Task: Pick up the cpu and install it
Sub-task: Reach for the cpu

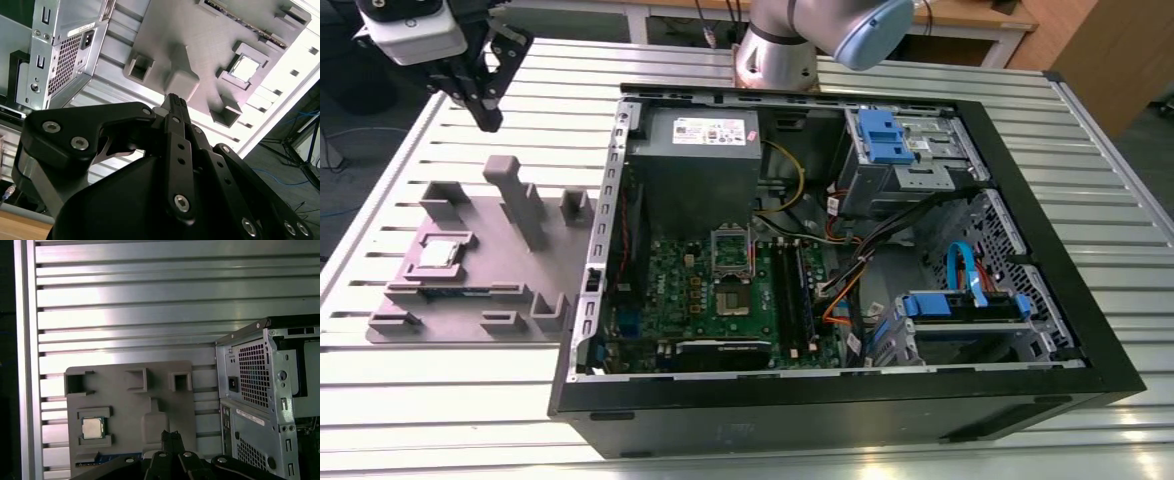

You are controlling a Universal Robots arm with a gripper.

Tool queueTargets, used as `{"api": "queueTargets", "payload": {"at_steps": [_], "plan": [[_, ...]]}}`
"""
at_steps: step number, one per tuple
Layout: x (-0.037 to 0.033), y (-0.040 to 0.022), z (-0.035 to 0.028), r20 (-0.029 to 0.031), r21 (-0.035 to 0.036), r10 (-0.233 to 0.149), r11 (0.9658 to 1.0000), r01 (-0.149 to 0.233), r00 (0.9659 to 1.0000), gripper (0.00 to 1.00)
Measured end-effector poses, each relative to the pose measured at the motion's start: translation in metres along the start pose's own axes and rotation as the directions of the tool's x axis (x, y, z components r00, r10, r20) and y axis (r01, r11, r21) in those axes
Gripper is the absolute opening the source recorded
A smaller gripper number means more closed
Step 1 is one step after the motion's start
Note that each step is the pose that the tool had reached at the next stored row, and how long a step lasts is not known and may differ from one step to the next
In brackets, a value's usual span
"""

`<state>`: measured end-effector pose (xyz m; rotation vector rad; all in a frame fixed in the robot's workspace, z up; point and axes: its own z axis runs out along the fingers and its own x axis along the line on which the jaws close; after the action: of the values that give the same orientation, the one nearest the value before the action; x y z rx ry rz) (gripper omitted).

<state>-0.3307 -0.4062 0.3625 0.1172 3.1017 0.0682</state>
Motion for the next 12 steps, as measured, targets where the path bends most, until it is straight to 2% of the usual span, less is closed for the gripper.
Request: {"api": "queueTargets", "payload": {"at_steps": [12], "plan": [[0.0051,-0.0004,0.001,0.0,0.0,0.0,1.0,0.0,1.0,0.11]]}}
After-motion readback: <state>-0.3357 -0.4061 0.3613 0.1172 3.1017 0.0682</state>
